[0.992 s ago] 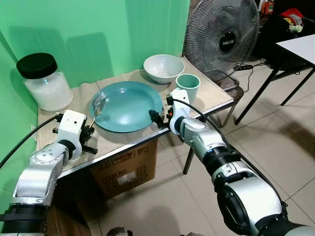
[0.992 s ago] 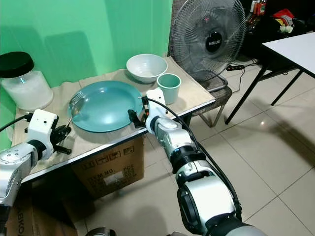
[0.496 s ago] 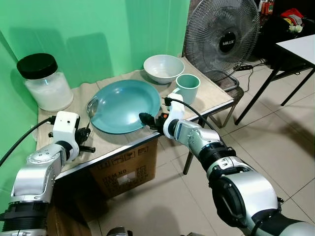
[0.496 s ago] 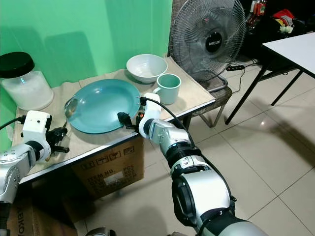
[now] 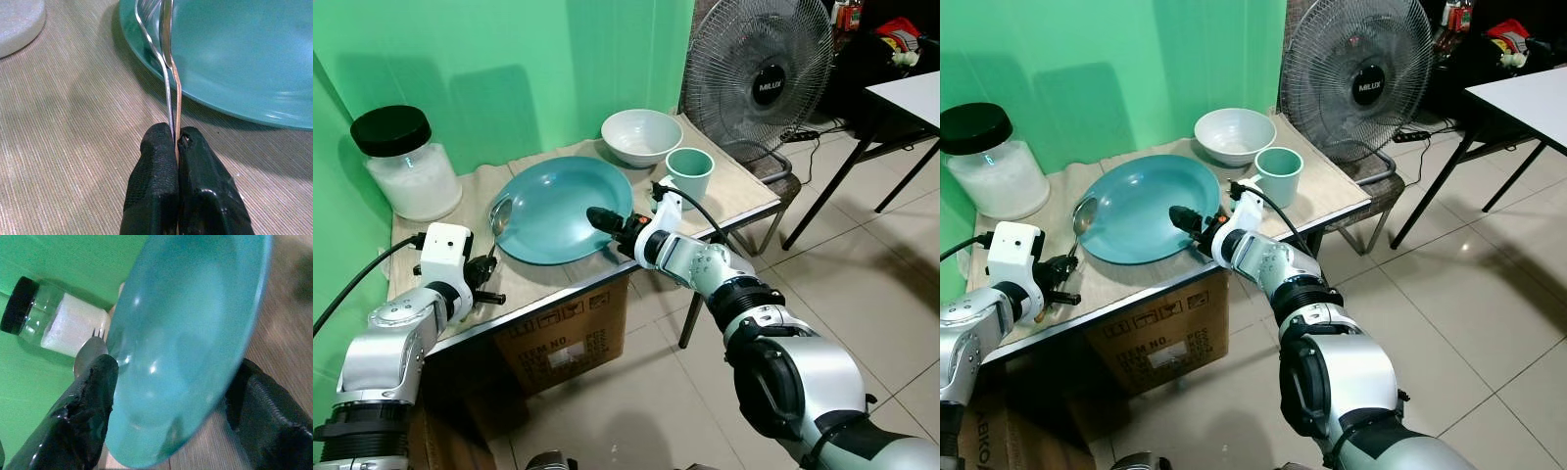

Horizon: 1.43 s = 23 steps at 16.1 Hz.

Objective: Setting the table

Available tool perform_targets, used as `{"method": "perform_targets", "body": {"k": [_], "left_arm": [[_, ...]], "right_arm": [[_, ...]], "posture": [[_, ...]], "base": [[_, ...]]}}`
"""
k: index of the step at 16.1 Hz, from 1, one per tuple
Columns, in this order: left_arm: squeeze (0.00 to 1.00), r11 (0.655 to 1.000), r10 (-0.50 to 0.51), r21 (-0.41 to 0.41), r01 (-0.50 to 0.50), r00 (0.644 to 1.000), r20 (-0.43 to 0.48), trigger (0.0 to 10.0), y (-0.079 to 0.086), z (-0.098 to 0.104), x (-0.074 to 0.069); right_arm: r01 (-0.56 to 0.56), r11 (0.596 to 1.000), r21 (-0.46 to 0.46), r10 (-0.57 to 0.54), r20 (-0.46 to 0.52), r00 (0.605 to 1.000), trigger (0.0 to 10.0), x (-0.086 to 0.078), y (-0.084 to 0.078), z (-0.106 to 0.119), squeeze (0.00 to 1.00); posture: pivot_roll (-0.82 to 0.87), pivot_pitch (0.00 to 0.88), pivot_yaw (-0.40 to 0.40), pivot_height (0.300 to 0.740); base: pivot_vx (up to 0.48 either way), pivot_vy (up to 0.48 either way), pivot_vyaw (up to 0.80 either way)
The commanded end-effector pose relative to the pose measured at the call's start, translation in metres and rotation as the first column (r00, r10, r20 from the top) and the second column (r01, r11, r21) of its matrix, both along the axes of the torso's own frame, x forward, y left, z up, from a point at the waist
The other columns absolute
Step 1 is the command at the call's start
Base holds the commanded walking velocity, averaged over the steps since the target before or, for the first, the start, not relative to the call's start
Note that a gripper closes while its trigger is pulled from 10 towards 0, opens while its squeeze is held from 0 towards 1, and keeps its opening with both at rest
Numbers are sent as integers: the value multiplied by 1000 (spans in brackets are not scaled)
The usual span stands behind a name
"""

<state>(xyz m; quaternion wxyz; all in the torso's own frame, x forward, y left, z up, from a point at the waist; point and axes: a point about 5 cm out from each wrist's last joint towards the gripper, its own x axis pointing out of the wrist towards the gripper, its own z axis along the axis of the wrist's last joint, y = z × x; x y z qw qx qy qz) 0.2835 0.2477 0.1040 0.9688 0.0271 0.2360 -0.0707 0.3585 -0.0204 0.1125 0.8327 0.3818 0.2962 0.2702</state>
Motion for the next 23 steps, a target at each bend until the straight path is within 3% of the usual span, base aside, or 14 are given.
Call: {"method": "perform_targets", "body": {"k": [1, 5, 13, 23], "left_arm": [[0, 1000, -5, -28, 2, 994, -108, 0, -4, -22, -9], [0, 999, -12, -41, 7, 994, -108, 0, -5, -22, -10], [0, 999, -24, -51, 19, 995, -98, 0, -9, -21, -7], [0, 998, -41, -51, 37, 997, -70, 0, -11, -16, -2]], "right_arm": [[-5, 999, 33, 6, -32, 999, 0, -3, 7, 0, 0], [15, 993, 114, -6, -86, 996, 0, -7, 13, -3, 0], [-18, 973, 229, 29, -45, 999, 0, -6, 19, 8, 0], [-8, 987, 163, 16, -51, 999, 0, -7, 16, 1, 0]], "posture": [[69, 31, -14, 740], [68, 30, -17, 740], [64, 25, -18, 740], [64, 18, -19, 740]], "base": [[0, 0, 0], [0, 0, 0], [0, 0, 0], [0, 0, 0]]}}
